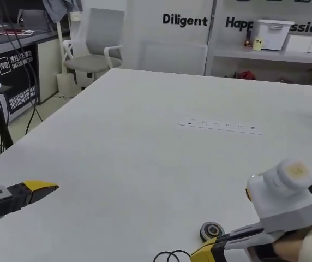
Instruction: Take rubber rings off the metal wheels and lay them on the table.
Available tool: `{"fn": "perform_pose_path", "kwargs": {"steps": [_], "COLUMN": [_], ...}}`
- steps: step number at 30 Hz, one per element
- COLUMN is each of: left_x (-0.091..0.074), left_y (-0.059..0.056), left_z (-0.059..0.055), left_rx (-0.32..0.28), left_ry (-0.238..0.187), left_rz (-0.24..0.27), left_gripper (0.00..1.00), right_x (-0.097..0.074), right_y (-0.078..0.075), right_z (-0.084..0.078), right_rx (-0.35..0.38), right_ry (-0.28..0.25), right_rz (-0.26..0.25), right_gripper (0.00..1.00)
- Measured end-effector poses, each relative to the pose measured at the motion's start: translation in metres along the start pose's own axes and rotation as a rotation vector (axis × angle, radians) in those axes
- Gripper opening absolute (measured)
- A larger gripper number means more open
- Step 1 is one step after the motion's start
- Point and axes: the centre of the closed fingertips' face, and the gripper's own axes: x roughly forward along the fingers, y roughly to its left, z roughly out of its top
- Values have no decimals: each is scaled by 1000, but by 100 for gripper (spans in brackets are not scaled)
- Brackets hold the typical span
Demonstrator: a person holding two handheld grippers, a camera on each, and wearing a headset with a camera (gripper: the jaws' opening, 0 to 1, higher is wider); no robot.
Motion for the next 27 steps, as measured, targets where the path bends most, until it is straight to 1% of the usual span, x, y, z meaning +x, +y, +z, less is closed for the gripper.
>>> {"fn": "perform_pose_path", "kwargs": {"steps": [9,17,19,21,27], "left_x": [-1,-2,-3,-3,-4], "left_y": [1,2,3,3,3], "left_z": [0,-1,-1,-1,0], "left_rx": [-4,-6,-6,-3,1], "left_ry": [-2,-4,-4,-2,1], "left_rz": [8,15,16,18,19], "left_gripper": [99,99,99,99,99], "right_x": [6,6,5,3,-7], "right_y": [-8,-15,-17,-17,-17], "right_z": [-1,-3,-3,-2,6], "right_rx": [-2,-18,-18,-22,-34], "right_ry": [2,11,11,5,-27], "right_rz": [-34,-63,-68,-70,-82], "right_gripper": [0,1,2,2,2]}}
